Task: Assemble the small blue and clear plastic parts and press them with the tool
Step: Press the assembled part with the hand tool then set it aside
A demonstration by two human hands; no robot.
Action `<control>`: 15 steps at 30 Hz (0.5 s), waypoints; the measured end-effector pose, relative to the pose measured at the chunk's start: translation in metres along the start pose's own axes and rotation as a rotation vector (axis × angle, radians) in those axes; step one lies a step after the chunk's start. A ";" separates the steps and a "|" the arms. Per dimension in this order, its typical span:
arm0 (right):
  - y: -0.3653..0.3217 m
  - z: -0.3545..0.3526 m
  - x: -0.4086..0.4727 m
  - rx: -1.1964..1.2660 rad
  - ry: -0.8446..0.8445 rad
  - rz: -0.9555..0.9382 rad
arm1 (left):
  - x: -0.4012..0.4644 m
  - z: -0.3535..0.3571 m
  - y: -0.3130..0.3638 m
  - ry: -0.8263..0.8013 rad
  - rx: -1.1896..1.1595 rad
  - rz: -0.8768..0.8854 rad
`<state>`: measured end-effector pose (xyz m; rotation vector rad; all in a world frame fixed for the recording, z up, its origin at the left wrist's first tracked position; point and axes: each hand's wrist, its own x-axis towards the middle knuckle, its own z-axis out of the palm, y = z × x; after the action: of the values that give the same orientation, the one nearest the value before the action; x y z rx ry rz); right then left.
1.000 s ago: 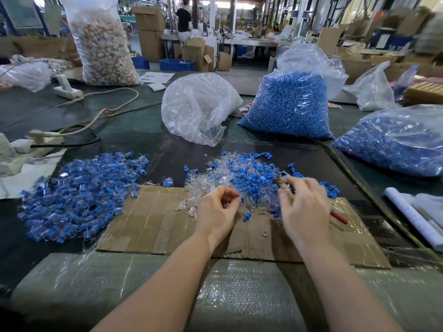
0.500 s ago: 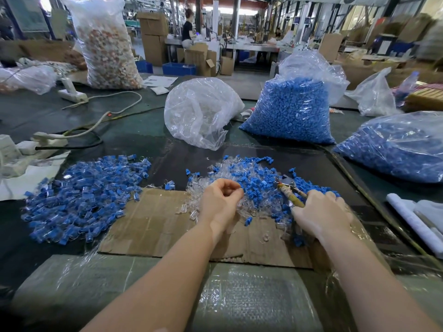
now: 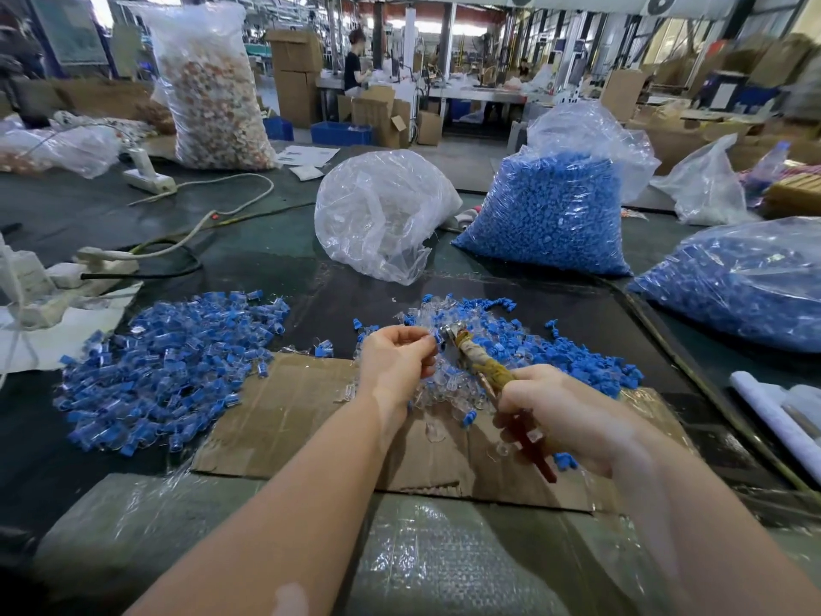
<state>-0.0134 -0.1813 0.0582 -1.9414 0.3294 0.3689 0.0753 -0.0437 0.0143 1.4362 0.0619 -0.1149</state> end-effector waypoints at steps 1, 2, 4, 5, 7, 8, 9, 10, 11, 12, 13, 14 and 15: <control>-0.001 0.001 0.000 -0.007 -0.013 0.005 | 0.000 -0.001 0.000 0.008 0.011 0.000; -0.001 0.002 0.000 -0.011 -0.022 0.008 | 0.000 -0.001 0.000 0.015 0.016 0.001; -0.003 0.003 -0.001 -0.007 -0.038 0.007 | 0.000 -0.001 0.000 0.023 0.014 -0.002; -0.003 0.004 -0.001 -0.003 -0.045 0.003 | 0.000 -0.001 0.000 0.029 0.014 -0.004; -0.003 0.005 -0.001 0.005 -0.056 -0.006 | -0.001 -0.001 0.000 0.043 0.017 -0.006; -0.004 0.005 -0.002 0.007 -0.063 -0.007 | -0.001 -0.001 0.001 0.047 0.021 -0.006; -0.004 0.005 -0.002 0.011 -0.069 -0.007 | -0.001 -0.001 0.001 0.049 0.026 -0.007; -0.004 0.005 -0.002 0.014 -0.075 -0.007 | -0.001 -0.001 0.001 0.050 0.029 -0.009; -0.005 0.006 -0.003 0.019 -0.082 -0.010 | -0.001 -0.001 0.002 0.049 0.030 -0.012; -0.006 0.006 -0.004 0.022 -0.088 -0.013 | -0.002 -0.001 0.002 0.048 0.031 -0.015; -0.006 0.006 -0.004 0.025 -0.091 -0.016 | -0.003 -0.001 0.002 0.047 0.032 -0.019; -0.007 0.006 -0.005 0.026 -0.092 -0.019 | -0.003 -0.001 0.002 0.046 0.032 -0.021; -0.007 0.006 -0.005 0.026 -0.094 -0.019 | -0.004 -0.002 0.002 0.044 0.032 -0.023</control>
<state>-0.0159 -0.1728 0.0637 -1.8940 0.2533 0.4403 0.0718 -0.0418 0.0167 1.4705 0.1137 -0.1037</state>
